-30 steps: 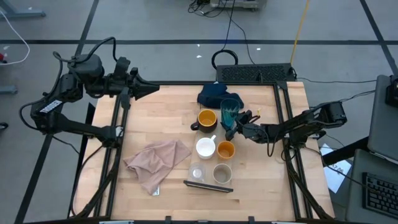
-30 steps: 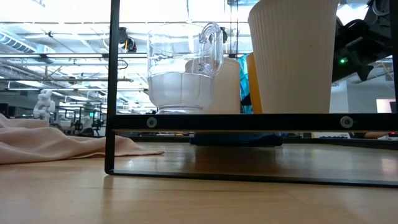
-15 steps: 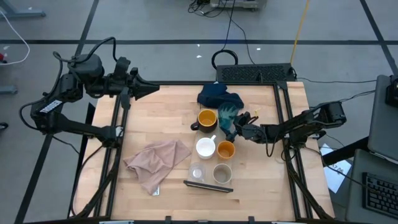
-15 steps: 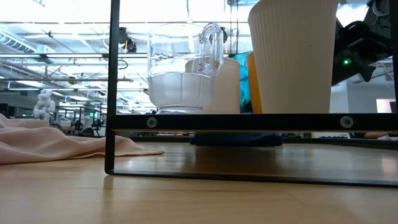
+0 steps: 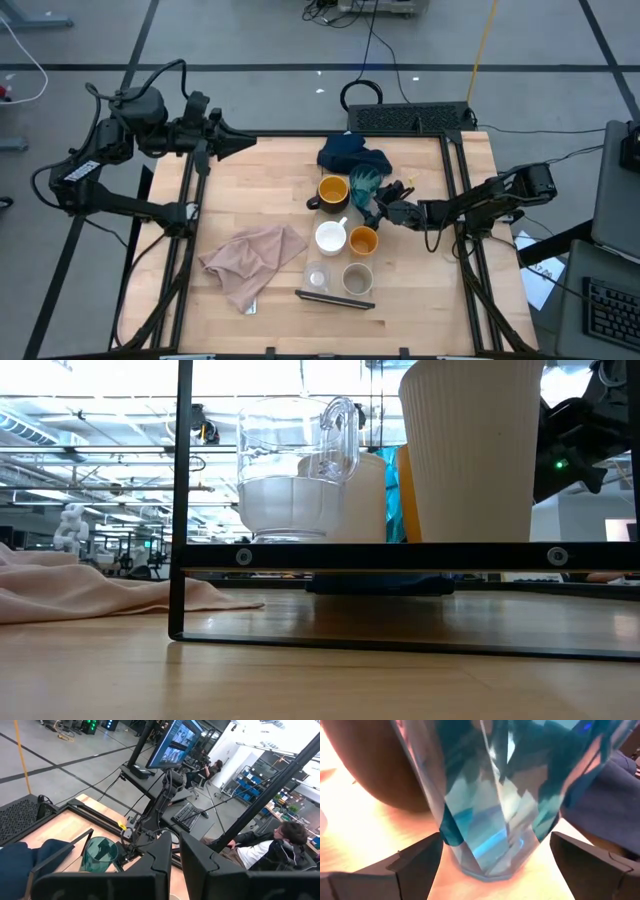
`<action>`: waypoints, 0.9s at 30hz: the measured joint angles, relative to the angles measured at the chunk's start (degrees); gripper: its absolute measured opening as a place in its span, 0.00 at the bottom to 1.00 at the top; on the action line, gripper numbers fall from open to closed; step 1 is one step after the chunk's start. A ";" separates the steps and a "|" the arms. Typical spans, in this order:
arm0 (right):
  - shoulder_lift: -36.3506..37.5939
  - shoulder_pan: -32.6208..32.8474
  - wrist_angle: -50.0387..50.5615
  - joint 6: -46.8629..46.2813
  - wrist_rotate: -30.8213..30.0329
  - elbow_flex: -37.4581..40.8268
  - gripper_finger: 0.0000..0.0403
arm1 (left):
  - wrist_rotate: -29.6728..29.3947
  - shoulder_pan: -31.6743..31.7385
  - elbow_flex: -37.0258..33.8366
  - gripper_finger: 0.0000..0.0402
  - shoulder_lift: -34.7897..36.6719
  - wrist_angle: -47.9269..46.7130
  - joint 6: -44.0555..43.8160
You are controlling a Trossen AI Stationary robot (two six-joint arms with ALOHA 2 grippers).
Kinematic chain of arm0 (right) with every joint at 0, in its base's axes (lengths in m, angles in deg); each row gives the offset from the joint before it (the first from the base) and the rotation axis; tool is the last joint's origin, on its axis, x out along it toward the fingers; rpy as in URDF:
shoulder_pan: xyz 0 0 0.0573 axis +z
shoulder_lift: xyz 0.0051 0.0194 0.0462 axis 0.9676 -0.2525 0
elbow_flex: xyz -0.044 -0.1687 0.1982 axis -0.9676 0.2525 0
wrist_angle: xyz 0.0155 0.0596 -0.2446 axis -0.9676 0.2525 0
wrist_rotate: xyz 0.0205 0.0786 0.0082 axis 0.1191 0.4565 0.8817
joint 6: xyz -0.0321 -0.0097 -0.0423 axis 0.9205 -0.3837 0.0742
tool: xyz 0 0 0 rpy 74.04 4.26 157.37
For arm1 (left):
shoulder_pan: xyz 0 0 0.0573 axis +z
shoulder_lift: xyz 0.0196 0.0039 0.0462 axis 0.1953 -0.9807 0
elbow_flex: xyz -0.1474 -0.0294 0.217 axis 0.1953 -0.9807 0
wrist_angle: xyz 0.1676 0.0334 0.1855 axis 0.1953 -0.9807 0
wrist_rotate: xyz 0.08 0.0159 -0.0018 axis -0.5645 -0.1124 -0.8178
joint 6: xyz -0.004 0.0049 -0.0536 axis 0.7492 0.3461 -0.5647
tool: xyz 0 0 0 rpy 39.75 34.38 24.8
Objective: Stack small to large cups/mugs on shelf
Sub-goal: Put the blue cup on the shelf aligned with the yellow cup, then return to Home Position
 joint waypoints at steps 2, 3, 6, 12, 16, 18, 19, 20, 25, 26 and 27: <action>0.00 0.00 0.04 0.01 0.80 0.00 0.89 | -0.02 0.00 0.00 0.09 0.00 -0.08 0.12; 0.02 0.00 0.08 0.01 1.10 0.00 0.89 | -0.02 0.00 0.00 0.09 0.00 -0.27 0.13; 0.02 0.00 1.25 -0.17 1.14 0.00 0.89 | -0.08 0.00 0.00 0.09 0.00 -1.01 0.11; 0.07 0.39 5.33 -4.18 1.87 -0.04 0.89 | -0.48 0.02 0.00 0.09 0.00 -1.38 0.70; 1.17 0.37 8.40 -4.66 2.34 -0.15 0.89 | -0.56 0.00 0.00 0.09 0.01 -1.93 1.83; 2.79 0.39 10.31 -4.53 2.58 -0.14 0.89 | -0.60 0.00 0.00 0.09 0.02 -2.88 1.90; 3.97 0.39 11.51 -4.47 2.62 -0.10 0.89 | -0.61 0.00 0.00 0.09 0.00 -3.35 1.90; 5.22 0.39 12.69 -4.21 2.62 -0.01 0.89 | -0.61 0.01 0.00 0.09 0.00 -3.63 1.90; 12.42 0.39 17.28 -2.29 2.62 0.00 0.89 | -0.63 0.02 0.00 0.09 0.02 -3.93 2.09; 13.87 0.39 18.33 -2.12 2.64 0.00 0.89 | -0.63 0.01 0.00 0.09 0.00 -3.95 2.41; 15.62 0.39 19.58 -2.07 2.69 0.00 0.89 | -0.66 0.02 0.00 0.09 0.00 -3.92 2.71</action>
